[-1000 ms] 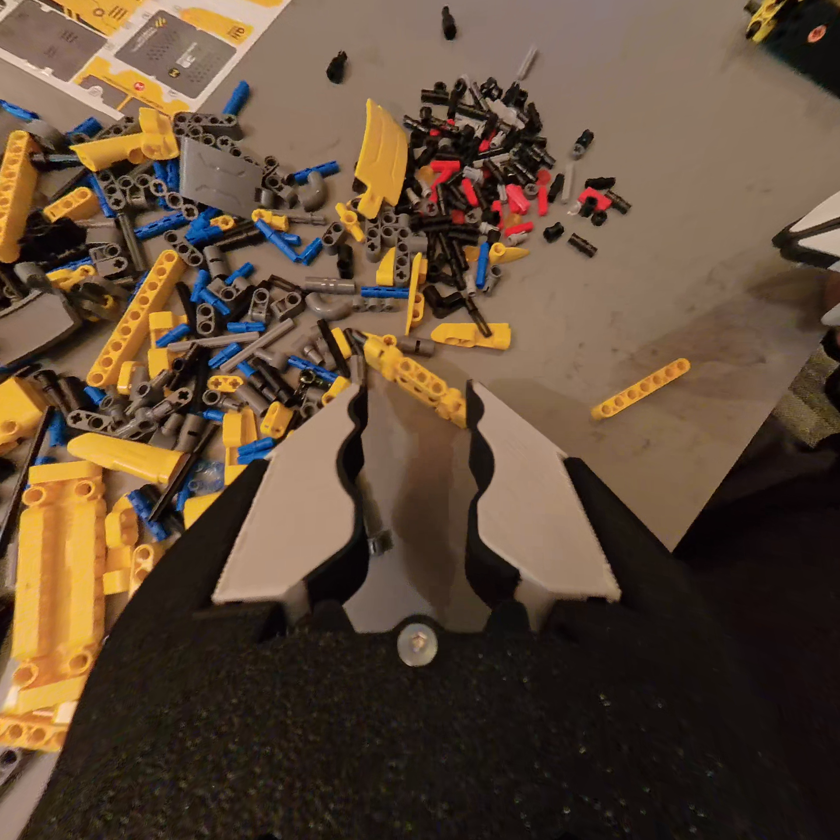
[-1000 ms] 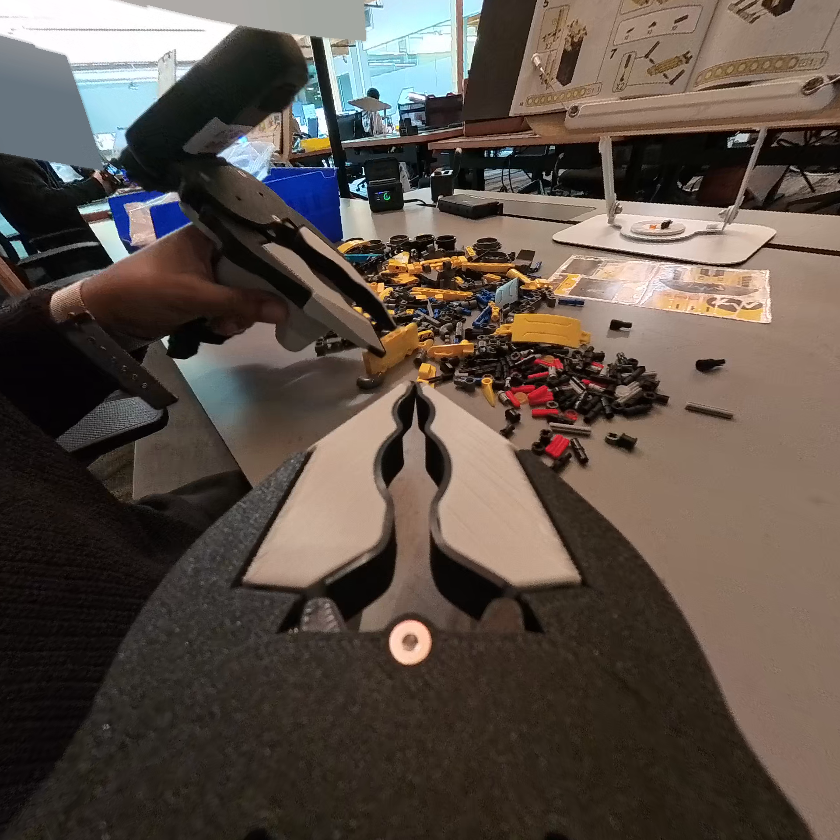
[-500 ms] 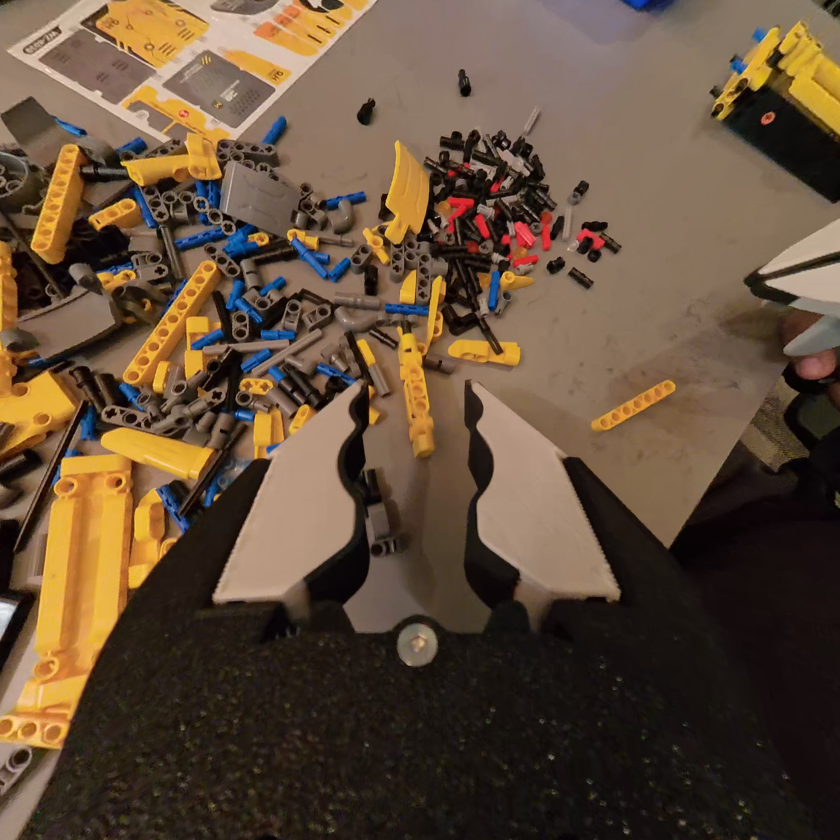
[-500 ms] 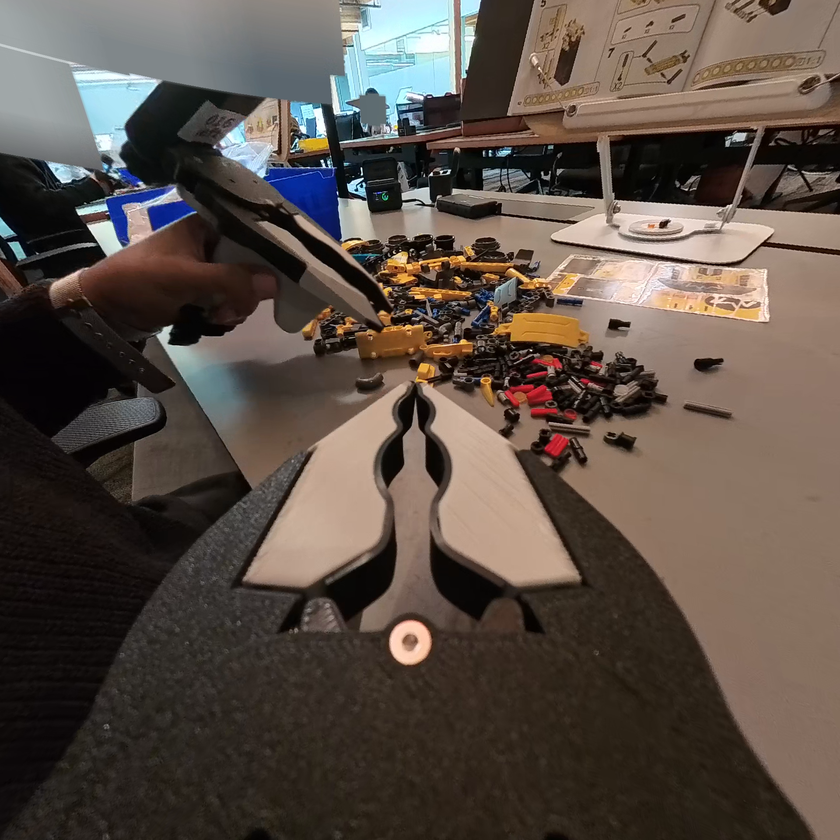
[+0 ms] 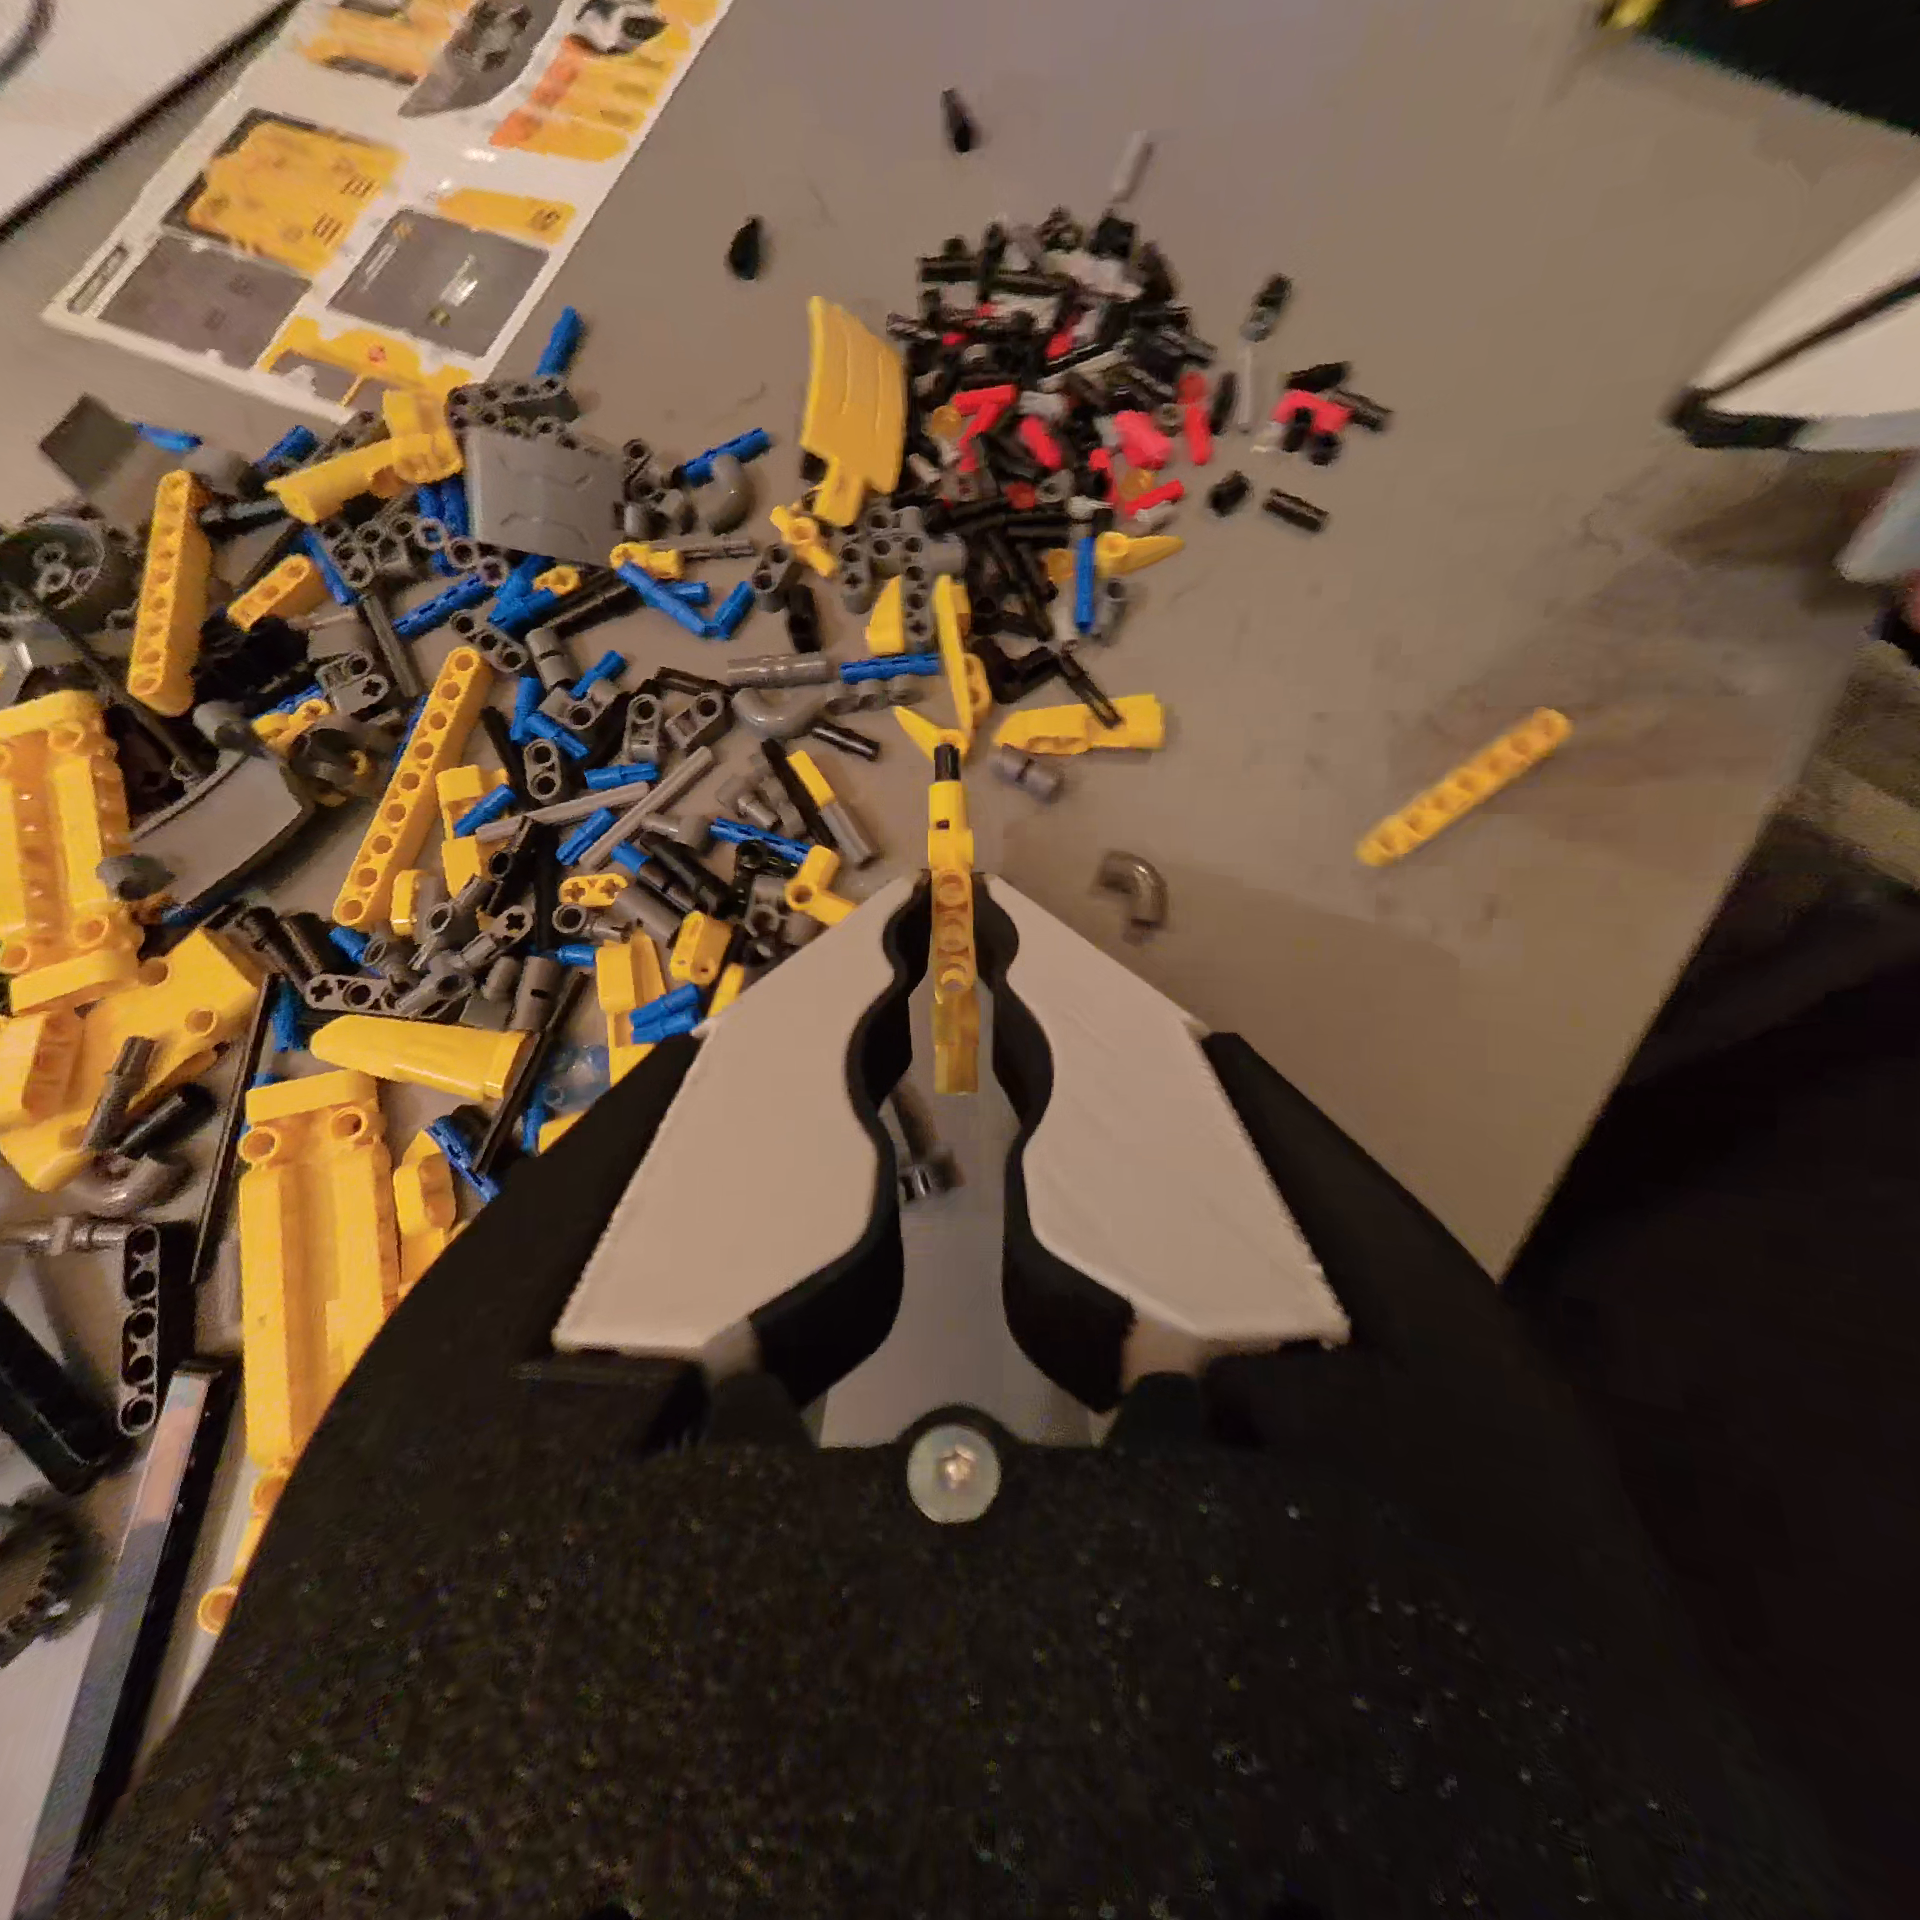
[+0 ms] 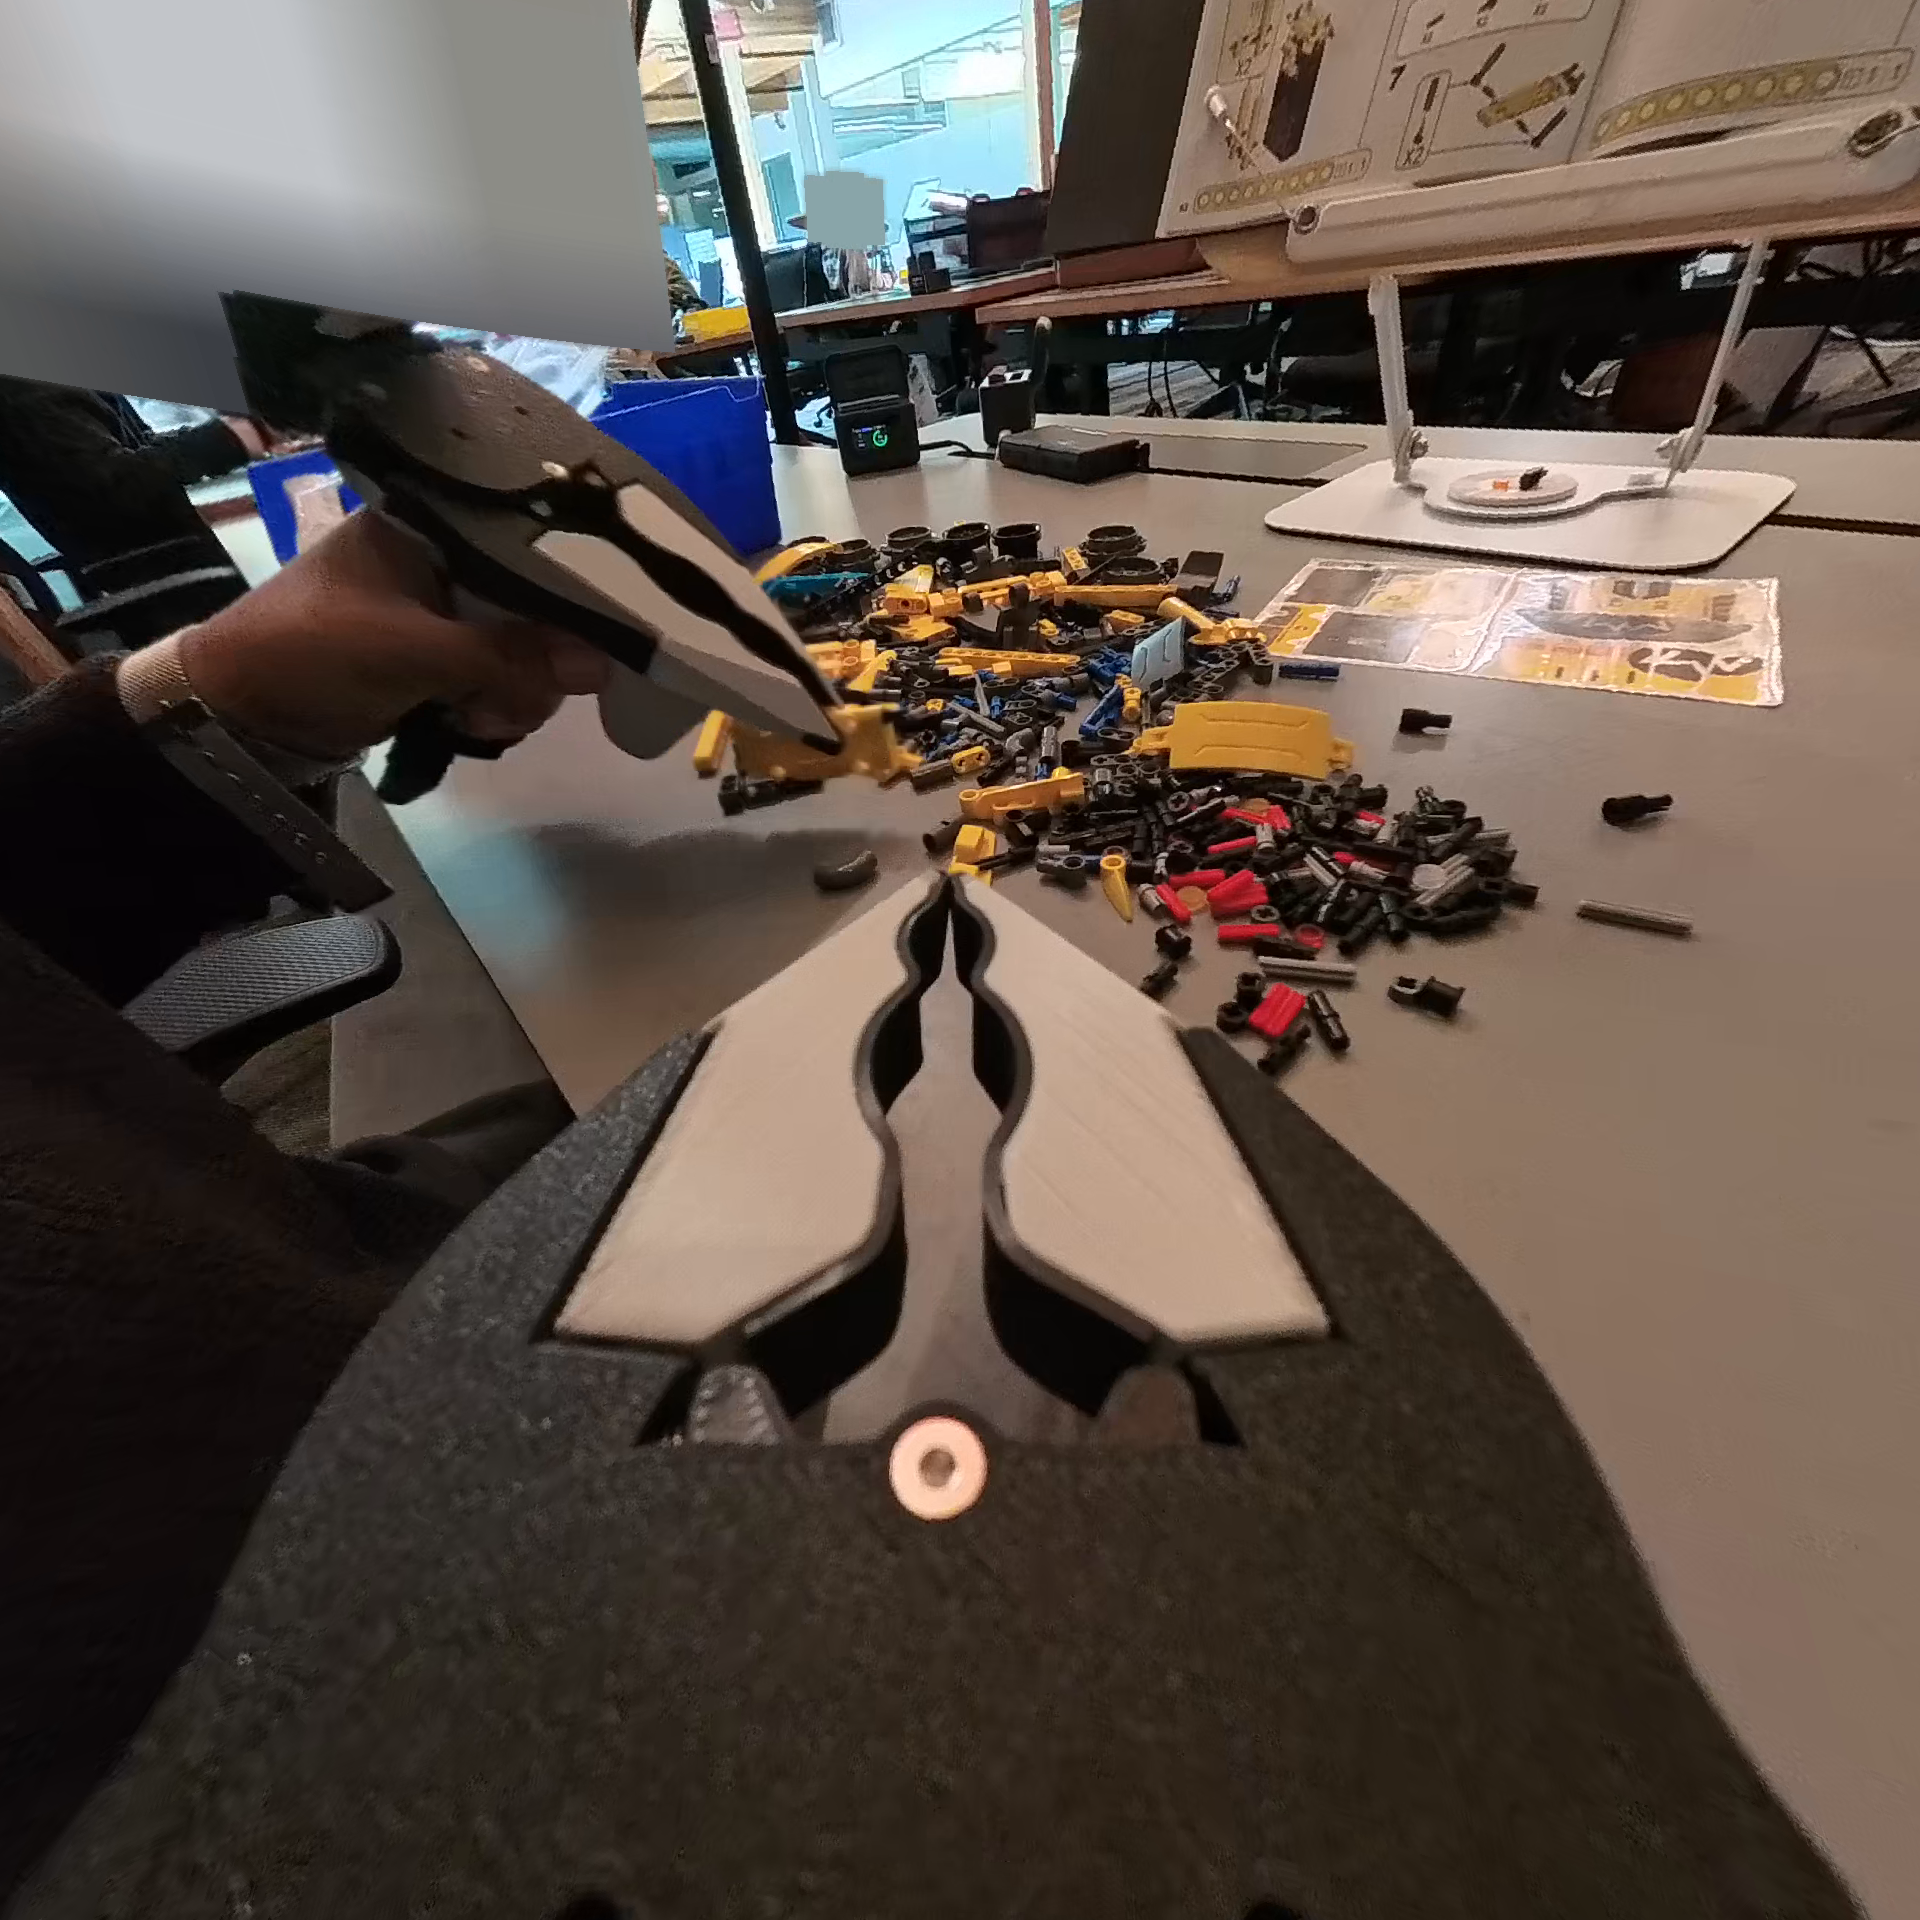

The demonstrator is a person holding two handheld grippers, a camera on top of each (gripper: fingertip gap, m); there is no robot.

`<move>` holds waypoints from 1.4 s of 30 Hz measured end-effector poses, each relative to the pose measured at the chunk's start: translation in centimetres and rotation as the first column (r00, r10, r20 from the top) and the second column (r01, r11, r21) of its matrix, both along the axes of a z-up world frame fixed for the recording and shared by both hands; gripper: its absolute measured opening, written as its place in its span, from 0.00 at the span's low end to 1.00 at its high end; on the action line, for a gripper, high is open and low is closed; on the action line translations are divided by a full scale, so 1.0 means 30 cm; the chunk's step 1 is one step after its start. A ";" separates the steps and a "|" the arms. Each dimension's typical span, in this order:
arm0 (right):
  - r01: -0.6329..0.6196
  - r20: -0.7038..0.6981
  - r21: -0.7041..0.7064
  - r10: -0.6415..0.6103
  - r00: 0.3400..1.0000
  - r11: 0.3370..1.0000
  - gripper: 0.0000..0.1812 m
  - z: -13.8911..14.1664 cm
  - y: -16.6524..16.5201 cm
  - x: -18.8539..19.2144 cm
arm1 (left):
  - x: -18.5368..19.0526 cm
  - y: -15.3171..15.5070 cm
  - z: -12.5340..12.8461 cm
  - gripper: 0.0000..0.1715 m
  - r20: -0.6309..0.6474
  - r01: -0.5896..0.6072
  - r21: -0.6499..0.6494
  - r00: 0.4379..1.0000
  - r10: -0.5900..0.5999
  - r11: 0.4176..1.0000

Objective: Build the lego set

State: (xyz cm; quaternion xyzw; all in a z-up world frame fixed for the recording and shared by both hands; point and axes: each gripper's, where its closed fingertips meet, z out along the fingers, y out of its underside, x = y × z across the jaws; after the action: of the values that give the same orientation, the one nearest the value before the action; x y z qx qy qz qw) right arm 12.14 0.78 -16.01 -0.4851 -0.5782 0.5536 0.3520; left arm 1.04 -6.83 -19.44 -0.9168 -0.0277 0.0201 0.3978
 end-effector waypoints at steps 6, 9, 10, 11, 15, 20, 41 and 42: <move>-0.135 0.042 -0.116 0.141 0.989 0.984 0.06 0.056 -0.136 -0.015 | 0.131 -0.104 0.007 0.03 -0.103 0.232 -0.041 0.967 -0.235 0.972; -0.216 0.070 -0.070 0.221 0.973 0.974 0.06 0.067 -0.237 -0.028 | 0.176 -0.167 -0.034 0.03 -0.084 0.265 -0.127 0.957 -0.276 0.956; -0.225 0.085 -0.034 0.227 0.970 0.974 0.06 0.058 -0.258 -0.035 | 0.194 -0.186 -0.047 0.03 -0.060 0.282 -0.146 0.954 -0.293 0.948; -0.235 0.108 0.000 0.234 0.966 0.972 0.06 0.041 -0.279 -0.041 | 0.208 -0.206 -0.060 0.03 -0.045 0.298 -0.167 0.950 -0.309 0.940; -0.281 0.201 0.093 0.258 0.945 0.955 0.06 -0.026 -0.351 -0.051 | 0.238 -0.246 -0.065 0.03 -0.019 0.340 -0.166 0.938 -0.347 0.926; -0.324 0.212 0.083 0.301 0.930 0.943 0.06 -0.034 -0.418 -0.062 | 0.233 -0.268 -0.106 0.08 0.026 0.343 -0.219 0.938 -0.346 0.914; -0.138 0.111 0.068 0.130 0.985 0.988 0.06 0.006 -0.354 -0.149 | 0.227 -0.139 0.072 0.04 0.020 0.167 0.224 0.984 -0.176 0.960; -0.140 0.070 -0.006 0.140 0.988 0.990 0.06 0.038 -0.349 -0.144 | 0.227 -0.128 0.108 0.04 0.033 0.145 0.297 0.986 -0.161 0.944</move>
State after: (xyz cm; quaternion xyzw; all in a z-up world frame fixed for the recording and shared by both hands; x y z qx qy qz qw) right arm 7.81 -9.69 -14.86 -0.4625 -0.6227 0.5598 0.2915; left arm 7.86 -10.66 -16.21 -0.8473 0.0297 -0.0410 0.5287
